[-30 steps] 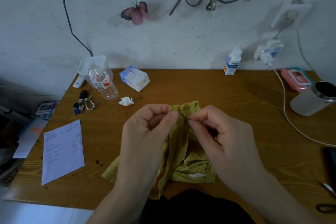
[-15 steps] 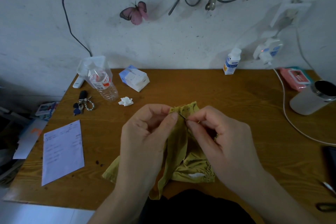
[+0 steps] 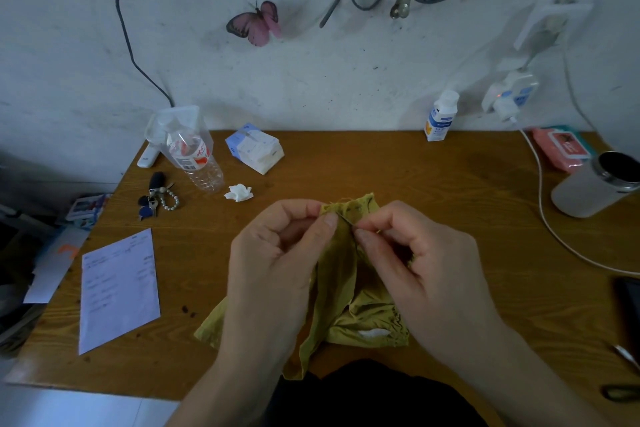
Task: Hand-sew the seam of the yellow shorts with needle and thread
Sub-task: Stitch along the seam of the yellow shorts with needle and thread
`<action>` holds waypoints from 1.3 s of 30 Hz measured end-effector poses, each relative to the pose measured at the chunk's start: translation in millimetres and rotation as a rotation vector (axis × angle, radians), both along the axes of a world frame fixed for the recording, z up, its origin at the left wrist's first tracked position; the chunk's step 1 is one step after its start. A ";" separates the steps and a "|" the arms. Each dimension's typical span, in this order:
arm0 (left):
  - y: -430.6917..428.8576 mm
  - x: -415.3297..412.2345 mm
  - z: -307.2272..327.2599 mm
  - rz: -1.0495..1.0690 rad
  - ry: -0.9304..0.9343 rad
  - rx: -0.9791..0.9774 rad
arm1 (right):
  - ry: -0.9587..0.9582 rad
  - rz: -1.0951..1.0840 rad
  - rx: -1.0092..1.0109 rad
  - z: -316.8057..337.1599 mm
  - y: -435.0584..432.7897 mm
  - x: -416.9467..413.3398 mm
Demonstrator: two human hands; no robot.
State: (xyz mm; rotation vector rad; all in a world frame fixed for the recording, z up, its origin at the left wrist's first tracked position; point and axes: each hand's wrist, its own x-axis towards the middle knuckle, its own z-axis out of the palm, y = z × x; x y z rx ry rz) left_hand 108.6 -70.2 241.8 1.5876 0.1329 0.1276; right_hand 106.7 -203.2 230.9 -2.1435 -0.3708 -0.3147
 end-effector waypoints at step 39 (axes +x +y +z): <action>-2.4 -10.9 -29.3 0.055 -0.721 0.520 | -0.096 -0.009 -0.001 -3.1 1.5 -13.3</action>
